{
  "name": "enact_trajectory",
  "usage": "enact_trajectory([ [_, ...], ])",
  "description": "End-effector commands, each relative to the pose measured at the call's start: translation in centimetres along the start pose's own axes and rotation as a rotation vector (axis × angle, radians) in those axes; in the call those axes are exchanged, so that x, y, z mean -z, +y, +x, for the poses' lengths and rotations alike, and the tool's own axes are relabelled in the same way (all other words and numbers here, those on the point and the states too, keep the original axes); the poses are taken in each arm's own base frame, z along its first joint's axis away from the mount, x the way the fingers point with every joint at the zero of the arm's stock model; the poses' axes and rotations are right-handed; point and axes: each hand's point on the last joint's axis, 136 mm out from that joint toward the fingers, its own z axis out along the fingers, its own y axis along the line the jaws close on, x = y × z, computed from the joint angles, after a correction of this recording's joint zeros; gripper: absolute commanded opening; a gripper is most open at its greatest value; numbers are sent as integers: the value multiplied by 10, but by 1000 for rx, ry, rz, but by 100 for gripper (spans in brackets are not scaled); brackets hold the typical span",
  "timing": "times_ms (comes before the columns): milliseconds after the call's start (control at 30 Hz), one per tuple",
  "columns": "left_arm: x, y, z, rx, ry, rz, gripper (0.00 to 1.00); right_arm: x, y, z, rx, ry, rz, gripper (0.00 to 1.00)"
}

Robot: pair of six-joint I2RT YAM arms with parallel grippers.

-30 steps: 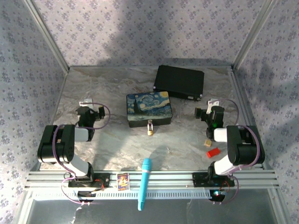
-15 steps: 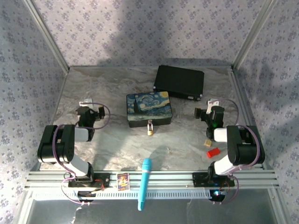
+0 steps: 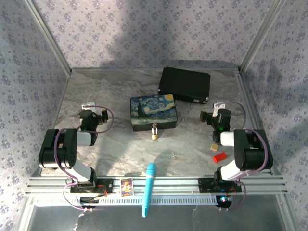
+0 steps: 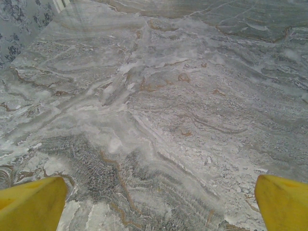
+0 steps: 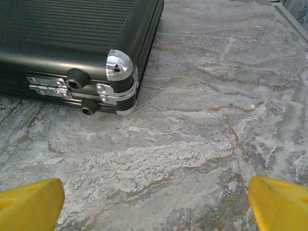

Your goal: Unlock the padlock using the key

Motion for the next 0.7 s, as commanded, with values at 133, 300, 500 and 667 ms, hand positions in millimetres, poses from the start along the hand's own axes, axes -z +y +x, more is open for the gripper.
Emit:
enact_trajectory([
  [133,38,6,-46,58,-66,-13,100,29,3,-48,37,-80,-3,99],
  [300,72,17,-68,248,-73,-49,100,54,14,-68,-102,-40,-93,99],
  [500,102,-23,-68,615,35,198,100,65,33,-58,-335,190,-196,99],
  [667,122,-75,-50,695,231,391,100,84,68,-44,-388,309,-315,97],
])
